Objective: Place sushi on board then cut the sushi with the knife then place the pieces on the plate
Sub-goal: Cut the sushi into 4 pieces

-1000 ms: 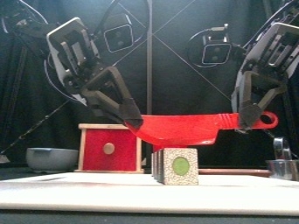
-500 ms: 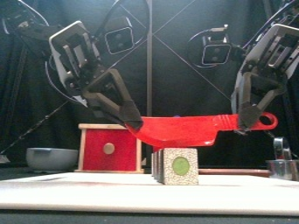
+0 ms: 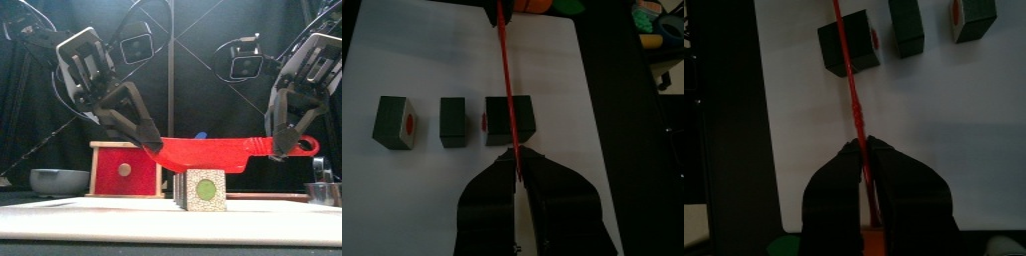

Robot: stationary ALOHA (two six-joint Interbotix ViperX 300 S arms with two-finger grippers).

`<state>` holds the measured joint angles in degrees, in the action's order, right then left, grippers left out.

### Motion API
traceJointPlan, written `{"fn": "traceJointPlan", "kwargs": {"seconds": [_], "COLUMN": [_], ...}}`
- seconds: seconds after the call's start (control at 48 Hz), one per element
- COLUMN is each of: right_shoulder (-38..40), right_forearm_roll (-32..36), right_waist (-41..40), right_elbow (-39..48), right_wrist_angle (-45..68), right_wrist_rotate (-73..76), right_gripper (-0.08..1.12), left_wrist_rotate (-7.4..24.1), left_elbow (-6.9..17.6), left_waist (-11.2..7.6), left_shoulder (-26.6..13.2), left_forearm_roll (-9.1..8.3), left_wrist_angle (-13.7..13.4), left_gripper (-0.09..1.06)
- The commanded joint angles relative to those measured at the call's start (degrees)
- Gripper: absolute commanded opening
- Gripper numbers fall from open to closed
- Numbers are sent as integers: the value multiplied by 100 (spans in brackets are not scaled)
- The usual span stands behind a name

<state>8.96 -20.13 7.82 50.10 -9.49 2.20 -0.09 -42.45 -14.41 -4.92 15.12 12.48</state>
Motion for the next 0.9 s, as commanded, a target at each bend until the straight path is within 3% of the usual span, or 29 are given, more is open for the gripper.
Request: {"fn": "traceJointPlan", "kwargs": {"seconds": [0.021,0.583,0.896], "right_shoulder": [44,-483,-589], "right_forearm_roll": [-18,-272,-272], "right_waist": [-26,281,325], "right_elbow": [-88,-220,-290], "right_wrist_angle": [35,35,35], "right_wrist_rotate": [18,18,18], "right_gripper": [33,33,33], "left_wrist_rotate": [0,-9,-9], "left_elbow": [62,79,88], "left_waist": [-26,-158,-158], "left_shoulder": [18,-246,-272], "left_forearm_roll": [-9,220,229], "left_wrist_angle": [26,18,0], "left_gripper": [41,41,41]}}
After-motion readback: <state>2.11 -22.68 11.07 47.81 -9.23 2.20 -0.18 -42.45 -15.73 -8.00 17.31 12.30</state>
